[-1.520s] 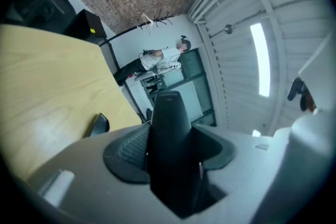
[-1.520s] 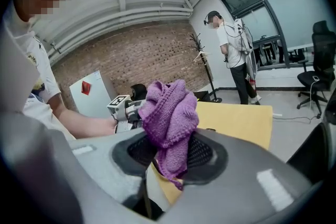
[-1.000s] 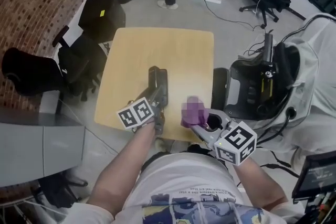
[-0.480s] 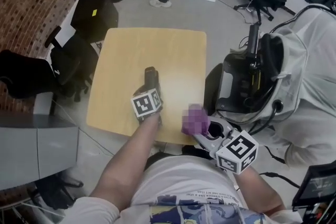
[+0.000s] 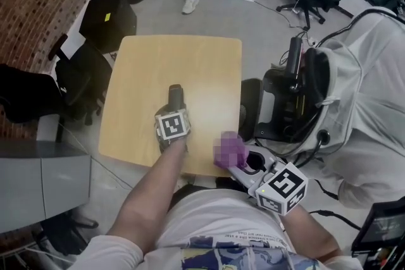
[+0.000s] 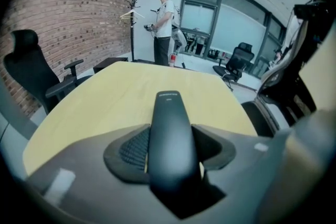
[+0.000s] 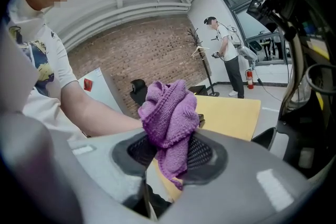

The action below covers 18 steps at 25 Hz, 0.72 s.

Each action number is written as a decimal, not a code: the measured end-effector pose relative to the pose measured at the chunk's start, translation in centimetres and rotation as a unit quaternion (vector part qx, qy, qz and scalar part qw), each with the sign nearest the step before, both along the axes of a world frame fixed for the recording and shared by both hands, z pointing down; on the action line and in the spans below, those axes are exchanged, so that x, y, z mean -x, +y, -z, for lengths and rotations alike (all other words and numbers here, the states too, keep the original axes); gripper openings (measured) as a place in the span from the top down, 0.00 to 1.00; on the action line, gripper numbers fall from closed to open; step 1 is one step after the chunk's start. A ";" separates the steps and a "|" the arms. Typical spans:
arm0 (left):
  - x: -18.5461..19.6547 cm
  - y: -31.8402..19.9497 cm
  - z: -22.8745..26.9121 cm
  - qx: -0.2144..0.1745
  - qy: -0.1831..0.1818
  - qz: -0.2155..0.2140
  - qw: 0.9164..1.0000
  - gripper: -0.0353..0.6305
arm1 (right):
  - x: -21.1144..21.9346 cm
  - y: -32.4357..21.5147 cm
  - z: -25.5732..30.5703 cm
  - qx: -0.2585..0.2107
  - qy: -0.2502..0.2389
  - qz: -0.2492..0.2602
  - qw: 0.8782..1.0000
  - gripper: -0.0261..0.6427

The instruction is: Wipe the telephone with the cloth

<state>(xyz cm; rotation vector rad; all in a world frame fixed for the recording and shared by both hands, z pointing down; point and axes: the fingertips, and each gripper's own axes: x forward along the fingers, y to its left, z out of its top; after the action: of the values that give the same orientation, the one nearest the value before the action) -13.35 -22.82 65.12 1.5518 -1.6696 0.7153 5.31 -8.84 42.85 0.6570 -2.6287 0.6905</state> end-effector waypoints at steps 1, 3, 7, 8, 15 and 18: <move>0.0 0.0 0.0 0.001 -0.001 -0.001 1.000 0.56 | 0.2 -0.1 0.1 0.001 0.000 0.001 1.000 0.77; 0.1 -0.3 0.0 -0.001 -0.004 -0.006 1.000 0.56 | 0.4 -0.3 0.4 0.001 0.002 0.003 1.000 0.77; 0.3 -0.7 0.4 -0.011 0.006 -0.011 1.000 0.50 | 1.1 -0.7 0.8 0.007 -0.001 0.002 1.000 0.77; 0.3 -0.8 0.5 -0.014 0.012 -0.014 1.000 0.48 | 1.3 -0.8 0.9 0.008 -0.003 0.002 1.000 0.77; -1.3 -1.6 3.0 -0.062 0.064 -0.051 0.995 0.45 | 3.0 -1.6 1.6 -0.004 0.007 0.013 1.000 0.77; -0.5 -1.2 4.7 -0.091 0.062 -0.063 0.992 0.45 | 4.0 -1.8 1.6 -0.011 0.011 0.018 1.000 0.77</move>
<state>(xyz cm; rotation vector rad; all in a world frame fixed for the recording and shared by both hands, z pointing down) -12.89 -24.02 60.38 1.8058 -1.5918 0.5303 1.32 -10.68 41.22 0.6175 -2.6260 0.6401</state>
